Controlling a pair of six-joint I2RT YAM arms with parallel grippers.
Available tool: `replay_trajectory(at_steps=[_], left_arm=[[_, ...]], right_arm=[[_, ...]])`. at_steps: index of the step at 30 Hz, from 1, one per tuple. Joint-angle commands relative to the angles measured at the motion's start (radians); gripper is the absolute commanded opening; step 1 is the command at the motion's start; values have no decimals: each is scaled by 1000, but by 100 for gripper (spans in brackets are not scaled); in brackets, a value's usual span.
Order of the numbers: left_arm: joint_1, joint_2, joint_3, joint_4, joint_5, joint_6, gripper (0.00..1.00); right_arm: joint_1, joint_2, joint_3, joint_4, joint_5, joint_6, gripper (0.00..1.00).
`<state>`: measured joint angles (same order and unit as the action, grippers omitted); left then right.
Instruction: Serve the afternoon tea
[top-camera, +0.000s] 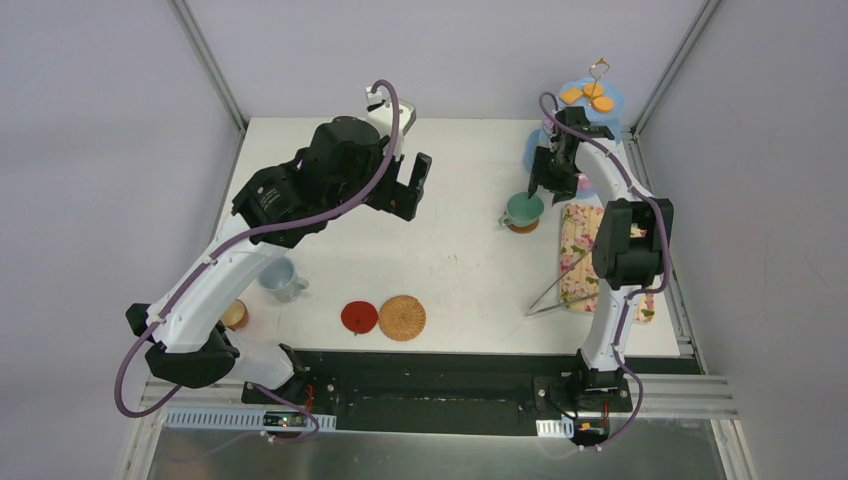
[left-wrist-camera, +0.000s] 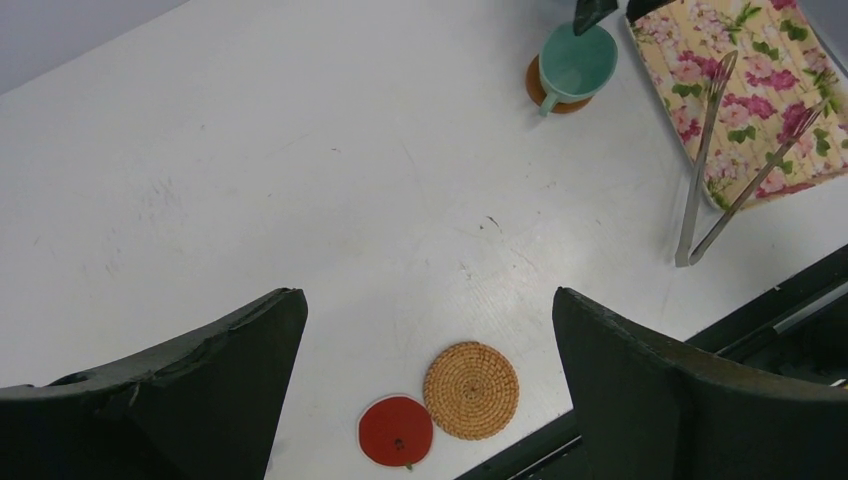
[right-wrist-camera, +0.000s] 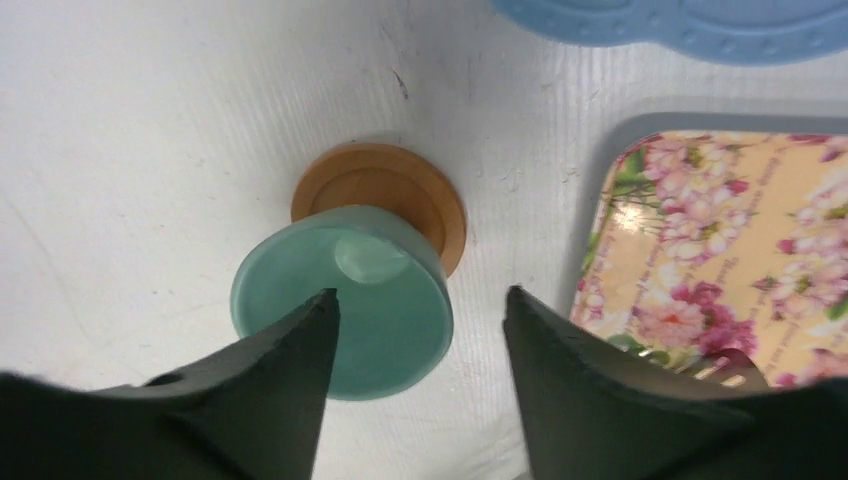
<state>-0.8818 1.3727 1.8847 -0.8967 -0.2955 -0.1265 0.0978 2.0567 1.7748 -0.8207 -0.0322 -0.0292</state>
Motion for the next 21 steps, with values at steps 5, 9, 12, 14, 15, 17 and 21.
replay_trajectory(at_steps=[5,9,12,14,15,17,21], left_arm=[[8,-35,27,23,-45,-110,100],[8,-75,1,24,-67,-136,100],[8,-100,-5,-10,-117,-167,100],[9,-141,-26,-5,-143,-192,100],[8,-161,-35,1,-154,-204,100],[8,-197,-52,9,-179,-224,100],[8,-241,-58,-3,-219,-255,100]], right_arm=[[9,-324,-33,-38,85,211,100],[97,-428,-152,1,51,318,100],[231,-477,-256,33,-20,292,100],[382,-498,-301,18,17,277,100],[456,-516,-340,40,76,278,100],[566,-557,-435,137,52,285,100],[728,-520,-521,237,-119,313,81]])
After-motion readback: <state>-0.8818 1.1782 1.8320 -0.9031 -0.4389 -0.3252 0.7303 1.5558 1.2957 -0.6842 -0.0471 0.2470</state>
